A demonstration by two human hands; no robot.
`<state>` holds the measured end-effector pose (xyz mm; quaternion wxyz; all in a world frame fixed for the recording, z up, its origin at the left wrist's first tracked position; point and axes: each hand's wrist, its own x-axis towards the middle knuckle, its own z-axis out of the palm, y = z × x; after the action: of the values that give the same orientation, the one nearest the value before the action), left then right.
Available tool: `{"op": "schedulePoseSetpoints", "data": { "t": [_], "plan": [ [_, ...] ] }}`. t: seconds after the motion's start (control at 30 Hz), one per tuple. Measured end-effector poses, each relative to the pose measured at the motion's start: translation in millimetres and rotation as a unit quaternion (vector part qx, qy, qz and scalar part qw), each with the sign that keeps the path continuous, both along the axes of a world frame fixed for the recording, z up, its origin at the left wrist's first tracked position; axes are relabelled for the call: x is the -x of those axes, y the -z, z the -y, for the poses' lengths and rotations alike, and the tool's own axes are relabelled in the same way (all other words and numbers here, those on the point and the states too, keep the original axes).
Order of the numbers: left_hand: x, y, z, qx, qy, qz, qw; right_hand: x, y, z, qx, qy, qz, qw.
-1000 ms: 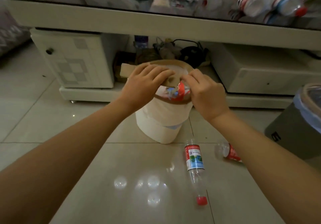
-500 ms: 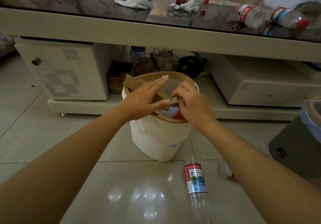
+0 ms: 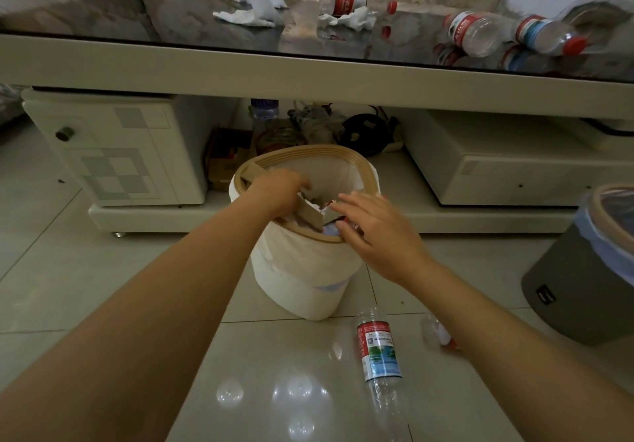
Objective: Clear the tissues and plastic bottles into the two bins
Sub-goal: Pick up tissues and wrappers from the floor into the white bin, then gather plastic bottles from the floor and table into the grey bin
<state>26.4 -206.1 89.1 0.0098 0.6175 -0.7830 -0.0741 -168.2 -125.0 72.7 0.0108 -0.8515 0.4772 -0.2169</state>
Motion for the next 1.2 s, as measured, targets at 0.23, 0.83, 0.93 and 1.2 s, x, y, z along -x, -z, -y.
{"op": "schedulePoseSetpoints", "data": {
  "t": [0.23, 0.83, 0.93, 1.2],
  "plan": [
    [7, 11, 9, -0.086, -0.027, 0.068, 0.994, -1, -2, -7, -0.029, 0.008, -0.063, 0.998],
    [71, 83, -149, 0.234, 0.326, -0.005, 0.916, 104, 37, -110, -0.078, 0.083, -0.197, 0.974],
    [84, 110, -156, 0.172, 0.322, 0.040, 0.930, 132, 58, -133, -0.149, 0.076, -0.231, 0.959],
    [111, 163, -157, 0.029, 0.413, 0.180, 0.892, 196, 82, -176, -0.153, 0.036, -0.294, 0.943]
  ]
}}
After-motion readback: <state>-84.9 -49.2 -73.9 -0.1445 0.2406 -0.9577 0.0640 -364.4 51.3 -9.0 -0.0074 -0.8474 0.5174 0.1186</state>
